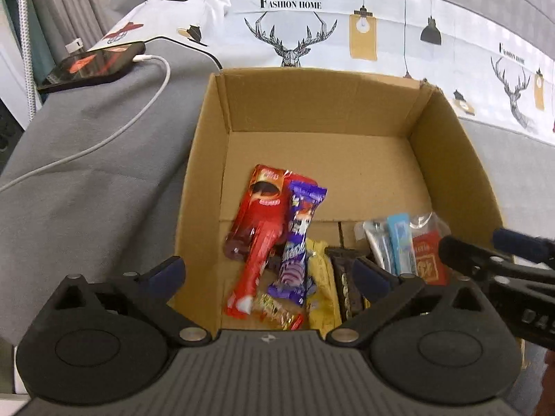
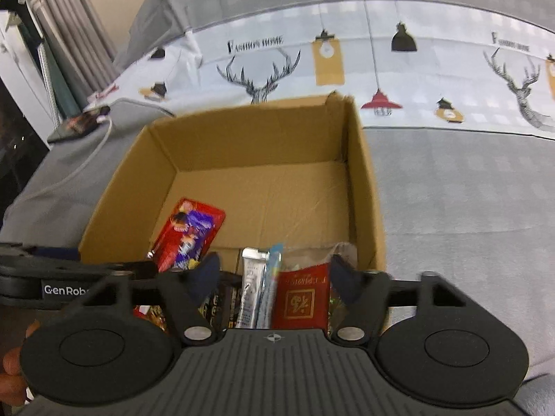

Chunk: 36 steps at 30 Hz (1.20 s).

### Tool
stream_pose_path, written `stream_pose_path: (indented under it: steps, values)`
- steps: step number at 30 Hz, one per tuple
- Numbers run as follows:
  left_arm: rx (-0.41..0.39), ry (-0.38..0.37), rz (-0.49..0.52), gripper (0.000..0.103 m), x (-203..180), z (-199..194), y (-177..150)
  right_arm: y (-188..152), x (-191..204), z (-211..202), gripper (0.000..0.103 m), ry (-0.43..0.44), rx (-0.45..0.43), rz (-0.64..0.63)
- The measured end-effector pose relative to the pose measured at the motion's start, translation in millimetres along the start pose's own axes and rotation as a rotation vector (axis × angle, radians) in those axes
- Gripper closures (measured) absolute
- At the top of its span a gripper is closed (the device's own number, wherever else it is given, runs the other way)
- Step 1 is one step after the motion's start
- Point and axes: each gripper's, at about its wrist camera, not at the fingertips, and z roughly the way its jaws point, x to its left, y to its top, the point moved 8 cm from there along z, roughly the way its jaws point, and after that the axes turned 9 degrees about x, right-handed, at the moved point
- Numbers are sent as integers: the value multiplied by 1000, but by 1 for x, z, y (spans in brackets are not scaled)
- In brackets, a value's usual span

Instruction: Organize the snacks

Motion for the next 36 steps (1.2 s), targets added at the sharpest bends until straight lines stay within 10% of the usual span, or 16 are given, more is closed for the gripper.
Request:
stream_pose_path:
  steps: [8,36]
  values:
    - [-16,23,-13,1,3,-38,-40,-27,7,-49,4,-28,-32,-14]
    - [-129,102,-5,1,3,-119,-137,-120,45,-153,0,-130,-191,-191]
